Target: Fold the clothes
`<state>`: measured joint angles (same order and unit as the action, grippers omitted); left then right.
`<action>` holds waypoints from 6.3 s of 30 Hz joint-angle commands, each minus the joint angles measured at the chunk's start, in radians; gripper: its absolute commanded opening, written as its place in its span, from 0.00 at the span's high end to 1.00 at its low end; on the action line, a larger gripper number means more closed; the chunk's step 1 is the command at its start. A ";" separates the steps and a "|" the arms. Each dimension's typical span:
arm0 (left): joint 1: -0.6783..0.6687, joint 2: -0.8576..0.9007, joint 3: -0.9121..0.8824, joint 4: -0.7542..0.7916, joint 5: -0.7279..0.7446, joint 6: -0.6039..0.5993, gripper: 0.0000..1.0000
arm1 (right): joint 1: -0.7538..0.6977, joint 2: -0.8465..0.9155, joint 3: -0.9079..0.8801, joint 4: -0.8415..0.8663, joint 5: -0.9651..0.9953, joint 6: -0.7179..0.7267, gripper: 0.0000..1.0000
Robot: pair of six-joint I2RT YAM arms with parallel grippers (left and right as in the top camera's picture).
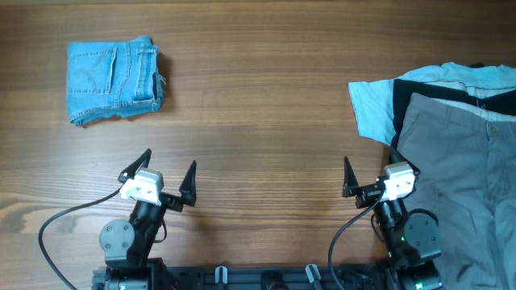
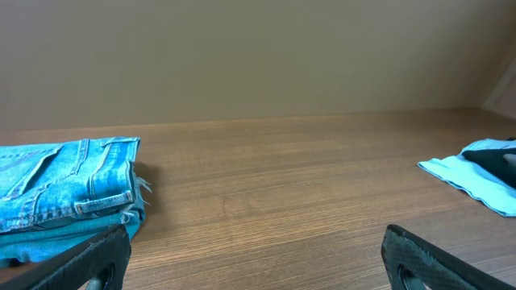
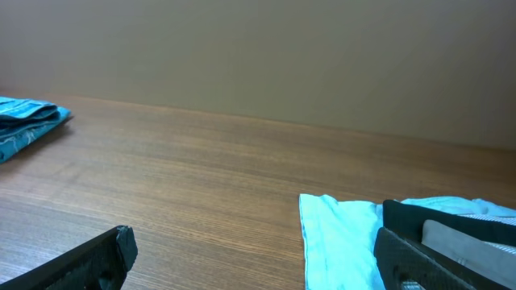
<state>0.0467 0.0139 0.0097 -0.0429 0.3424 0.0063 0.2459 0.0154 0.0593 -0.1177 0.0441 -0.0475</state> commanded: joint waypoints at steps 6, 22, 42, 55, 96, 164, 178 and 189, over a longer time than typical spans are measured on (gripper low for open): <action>-0.006 -0.005 -0.004 -0.003 0.013 0.005 0.00 | -0.005 -0.008 -0.002 0.005 -0.016 -0.005 0.00; -0.006 -0.005 -0.004 -0.003 0.013 0.005 0.00 | -0.005 -0.008 -0.002 0.005 -0.016 -0.005 0.00; -0.006 -0.005 -0.004 -0.003 0.013 0.005 0.00 | -0.005 -0.008 -0.002 0.005 -0.016 -0.005 0.00; -0.006 -0.005 -0.004 -0.002 0.013 0.005 0.00 | -0.005 -0.008 -0.002 0.005 -0.017 -0.005 0.00; -0.006 0.895 1.134 -0.834 0.175 -0.014 0.00 | -0.037 1.225 0.979 -0.611 -0.446 0.317 0.00; -0.006 0.963 1.134 -0.795 0.226 -0.014 0.00 | -0.564 1.133 1.057 -0.180 -0.198 0.231 0.96; -0.006 0.850 1.153 -0.764 0.225 -0.014 0.00 | 0.357 1.042 1.091 -0.362 -0.334 0.242 0.95; -0.006 0.842 1.224 -0.701 0.222 -0.014 0.00 | 0.752 1.110 1.092 -0.401 0.193 0.398 0.30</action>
<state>0.0456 0.8368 1.2186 -0.7521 0.5491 -0.0124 1.0206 1.2068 1.1339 -0.5060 -0.0113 0.2485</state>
